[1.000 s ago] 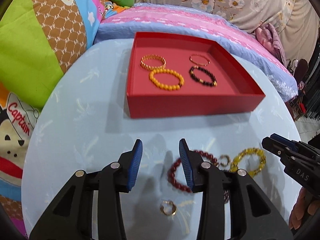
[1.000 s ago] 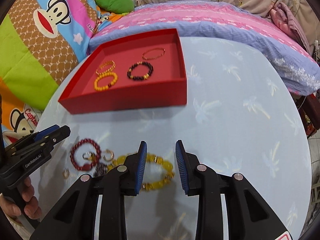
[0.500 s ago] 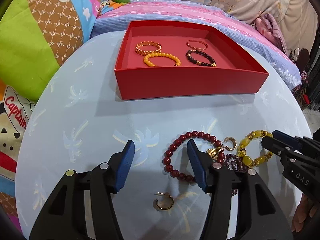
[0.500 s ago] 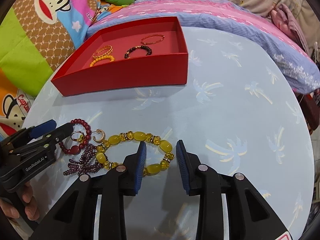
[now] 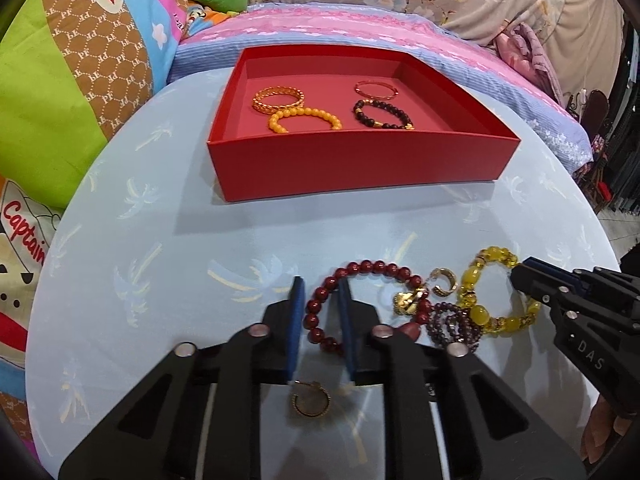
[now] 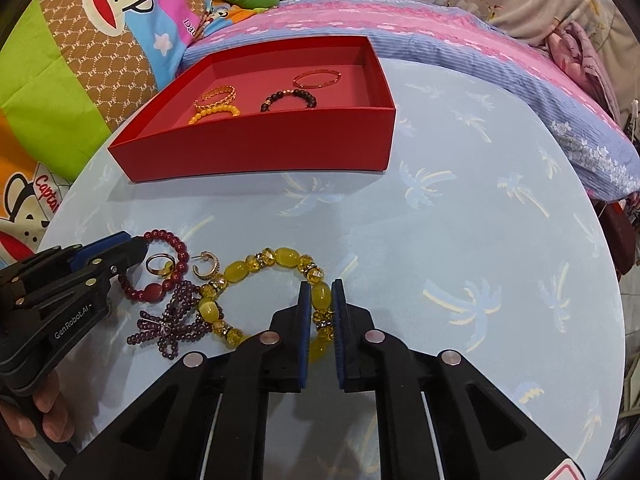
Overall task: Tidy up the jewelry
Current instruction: 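Move both tools back to the remaining bracelets on the table, then grasp the dark red bead bracelet with the left tool while the right tool grasps the yellow crystal bracelet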
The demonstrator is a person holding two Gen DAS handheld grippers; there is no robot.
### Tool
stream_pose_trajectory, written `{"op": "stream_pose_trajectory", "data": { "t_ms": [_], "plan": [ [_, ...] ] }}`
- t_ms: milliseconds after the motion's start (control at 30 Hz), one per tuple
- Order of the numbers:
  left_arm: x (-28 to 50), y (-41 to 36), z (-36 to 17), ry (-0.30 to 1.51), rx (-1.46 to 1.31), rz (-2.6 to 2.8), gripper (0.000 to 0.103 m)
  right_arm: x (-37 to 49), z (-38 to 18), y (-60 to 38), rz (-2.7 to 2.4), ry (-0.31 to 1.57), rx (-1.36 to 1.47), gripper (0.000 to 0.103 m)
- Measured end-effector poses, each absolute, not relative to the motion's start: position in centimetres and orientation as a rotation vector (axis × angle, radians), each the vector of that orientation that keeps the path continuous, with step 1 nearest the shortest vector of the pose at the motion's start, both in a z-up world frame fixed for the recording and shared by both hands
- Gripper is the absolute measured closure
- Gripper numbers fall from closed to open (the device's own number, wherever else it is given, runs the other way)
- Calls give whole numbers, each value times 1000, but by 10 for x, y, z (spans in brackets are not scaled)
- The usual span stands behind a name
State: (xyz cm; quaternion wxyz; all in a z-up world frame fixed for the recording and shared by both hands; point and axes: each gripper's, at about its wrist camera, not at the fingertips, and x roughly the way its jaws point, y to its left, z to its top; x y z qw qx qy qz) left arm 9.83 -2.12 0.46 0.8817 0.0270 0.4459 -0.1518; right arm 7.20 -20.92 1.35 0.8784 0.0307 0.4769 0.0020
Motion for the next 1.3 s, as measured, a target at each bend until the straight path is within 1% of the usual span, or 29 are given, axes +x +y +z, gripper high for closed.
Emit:
{"op": "stream_pose_trajectory", "data": {
  "t_ms": [67,300,833,1067,1300],
  "plan": [
    [97,-22,5,936,47,-332,95,71,14,-210,7,999,73,93],
    [94,-14,17,958,-36,-369,96,63,24,-219,26,997,156,93],
    [89,-18,86,877,-100,-471,96,59,88,-218,64,872,177,93],
    [111,-29,120,826,-115,-520,96,75,116,-225,69,810,170,93],
    [148,-51,149,780,-130,-565,96,111,145,-228,72,743,153,93]
  ]
}}
